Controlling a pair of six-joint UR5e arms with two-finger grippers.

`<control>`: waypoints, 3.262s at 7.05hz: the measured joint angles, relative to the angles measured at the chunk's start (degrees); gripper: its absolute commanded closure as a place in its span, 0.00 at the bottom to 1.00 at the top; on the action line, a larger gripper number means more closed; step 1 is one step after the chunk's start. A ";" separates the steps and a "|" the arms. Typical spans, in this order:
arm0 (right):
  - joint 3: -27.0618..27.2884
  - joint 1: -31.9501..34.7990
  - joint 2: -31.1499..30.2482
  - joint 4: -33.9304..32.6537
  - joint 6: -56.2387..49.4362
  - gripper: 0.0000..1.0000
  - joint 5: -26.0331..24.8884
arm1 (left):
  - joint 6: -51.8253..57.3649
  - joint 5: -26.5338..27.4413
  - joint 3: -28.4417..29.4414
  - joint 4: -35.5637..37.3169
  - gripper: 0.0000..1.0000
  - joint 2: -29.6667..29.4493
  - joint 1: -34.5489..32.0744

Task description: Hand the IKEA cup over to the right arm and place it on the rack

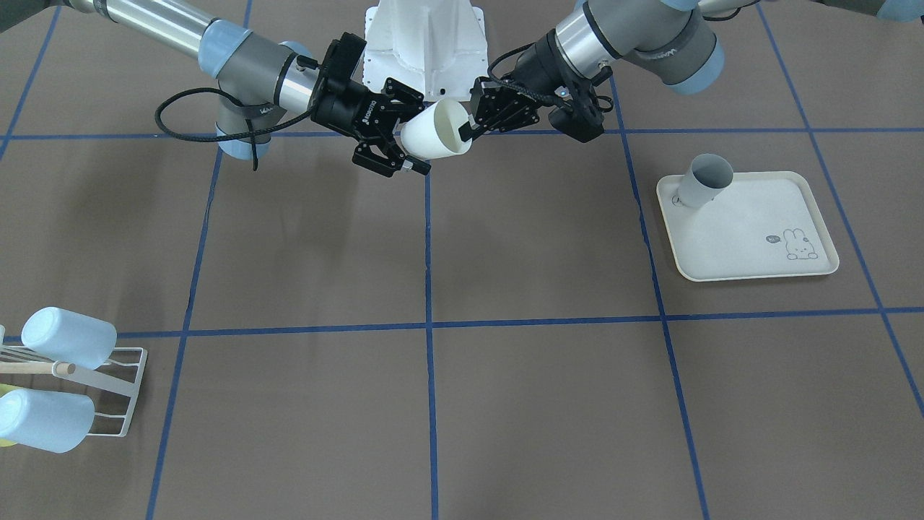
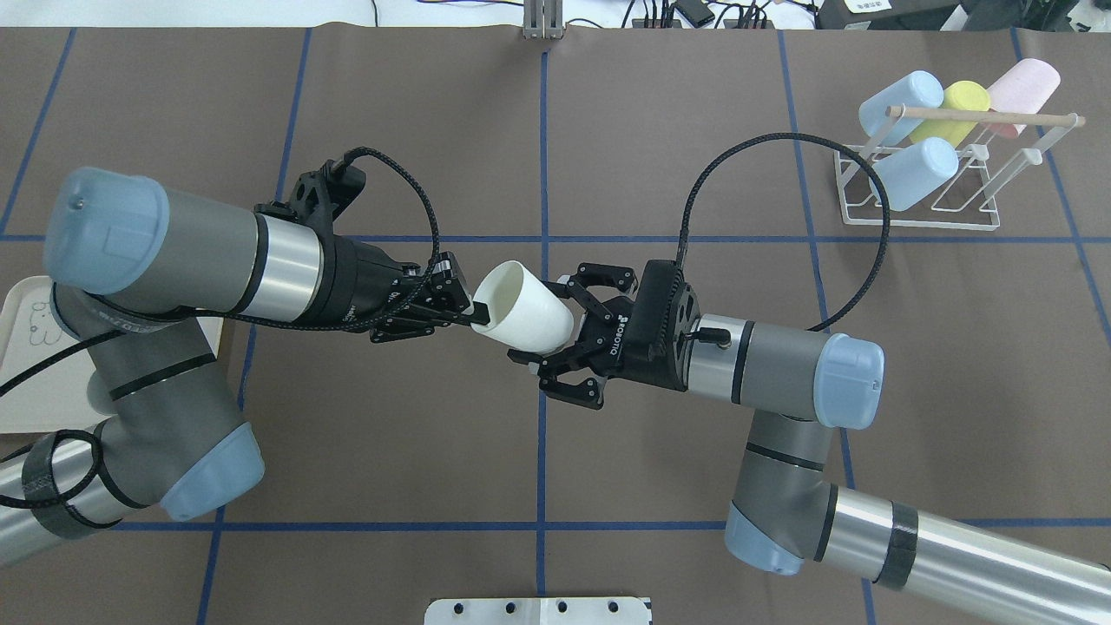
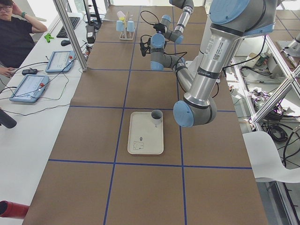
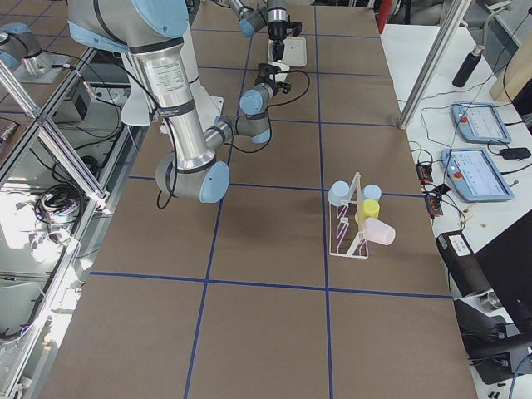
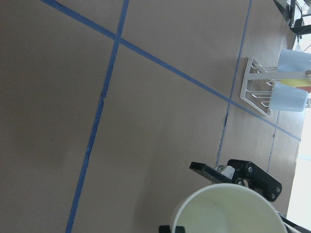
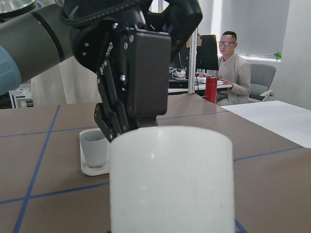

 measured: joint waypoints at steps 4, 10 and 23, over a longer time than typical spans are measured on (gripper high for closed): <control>-0.07 -0.18 -0.32 0.43 -0.01 0.54 0.01 | -0.02 0.00 0.19 0.00 1.00 0.02 0.00; -0.01 -0.19 -0.82 0.11 -0.06 0.71 -0.18 | 0.63 1.15 -0.52 0.31 0.00 0.35 -1.21; 22.90 23.99 -16.84 -56.20 -60.78 0.98 -5.58 | 74.09 -2.99 -16.06 37.98 0.00 24.54 -30.12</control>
